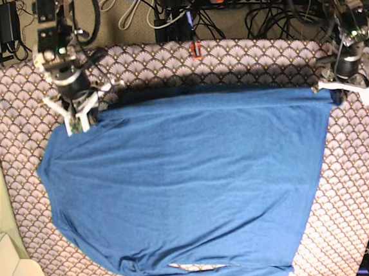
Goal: Fold the T-shirt properly
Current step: 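Lift the shoulder edge with both grippers and pull it toward the robot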
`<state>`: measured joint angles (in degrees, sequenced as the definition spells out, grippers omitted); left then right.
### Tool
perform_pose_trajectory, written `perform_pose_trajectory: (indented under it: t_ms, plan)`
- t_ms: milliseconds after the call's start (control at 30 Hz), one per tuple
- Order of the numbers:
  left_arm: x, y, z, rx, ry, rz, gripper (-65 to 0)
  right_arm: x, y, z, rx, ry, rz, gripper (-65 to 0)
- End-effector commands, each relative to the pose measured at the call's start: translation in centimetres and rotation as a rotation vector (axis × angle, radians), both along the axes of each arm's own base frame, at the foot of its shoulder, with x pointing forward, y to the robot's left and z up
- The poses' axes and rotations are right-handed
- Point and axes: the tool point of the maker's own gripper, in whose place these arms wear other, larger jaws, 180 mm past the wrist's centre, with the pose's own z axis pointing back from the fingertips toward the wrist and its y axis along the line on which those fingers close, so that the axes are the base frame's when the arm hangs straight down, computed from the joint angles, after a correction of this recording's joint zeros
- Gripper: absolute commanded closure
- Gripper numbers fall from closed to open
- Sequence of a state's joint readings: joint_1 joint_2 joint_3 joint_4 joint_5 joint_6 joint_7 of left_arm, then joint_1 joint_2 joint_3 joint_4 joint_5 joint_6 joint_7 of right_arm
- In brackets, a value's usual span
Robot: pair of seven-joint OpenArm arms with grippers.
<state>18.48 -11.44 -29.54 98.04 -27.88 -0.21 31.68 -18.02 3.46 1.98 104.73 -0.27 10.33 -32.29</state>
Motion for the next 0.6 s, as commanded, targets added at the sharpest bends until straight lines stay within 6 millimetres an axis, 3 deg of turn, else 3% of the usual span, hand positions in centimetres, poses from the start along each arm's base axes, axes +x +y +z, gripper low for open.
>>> perform_pose_trajectory:
  t_ms: [0,300,567]
  plan:
    - [0.7,0.5,1.5,0.027,-0.048,0.000,-0.4,1.2,-0.1,1.5,-0.004,-0.056,0.001,0.0]
    - [2.7,0.5,3.1,0.025,-0.107,0.000,-0.4,3.9,-0.2,3.2,-0.008,-0.102,-0.001,0.0]
    - [3.9,0.6,3.9,0.023,-0.137,0.007,-0.4,5.0,0.6,1.3,-0.023,-0.058,0.052,0.0]
